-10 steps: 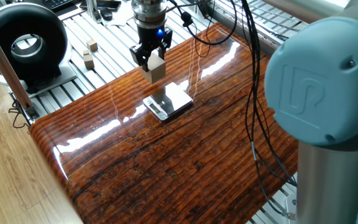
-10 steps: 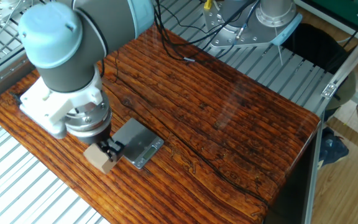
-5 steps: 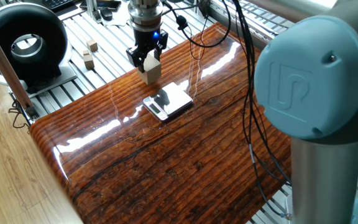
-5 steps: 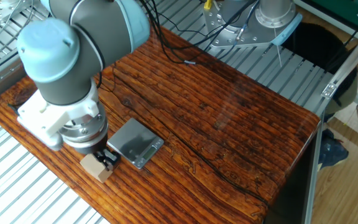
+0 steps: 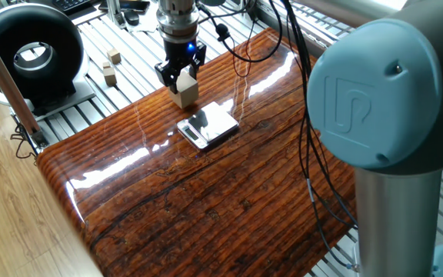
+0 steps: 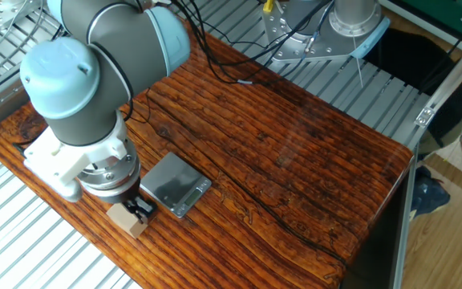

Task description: Remove the object from the scale

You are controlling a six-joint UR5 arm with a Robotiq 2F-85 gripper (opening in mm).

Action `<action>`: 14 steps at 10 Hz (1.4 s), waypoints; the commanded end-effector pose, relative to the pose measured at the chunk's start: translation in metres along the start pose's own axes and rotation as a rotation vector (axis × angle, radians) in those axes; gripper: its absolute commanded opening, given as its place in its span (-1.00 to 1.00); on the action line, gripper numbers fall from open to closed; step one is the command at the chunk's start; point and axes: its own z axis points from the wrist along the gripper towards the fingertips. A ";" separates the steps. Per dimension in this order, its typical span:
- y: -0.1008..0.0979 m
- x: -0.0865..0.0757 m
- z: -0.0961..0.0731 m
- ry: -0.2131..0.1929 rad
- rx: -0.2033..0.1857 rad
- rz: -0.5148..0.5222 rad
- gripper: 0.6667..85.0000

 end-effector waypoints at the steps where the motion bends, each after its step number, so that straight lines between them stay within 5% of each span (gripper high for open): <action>1: -0.005 0.000 0.001 0.009 0.005 0.016 0.12; 14: -0.005 0.000 0.005 0.007 -0.006 -0.010 0.57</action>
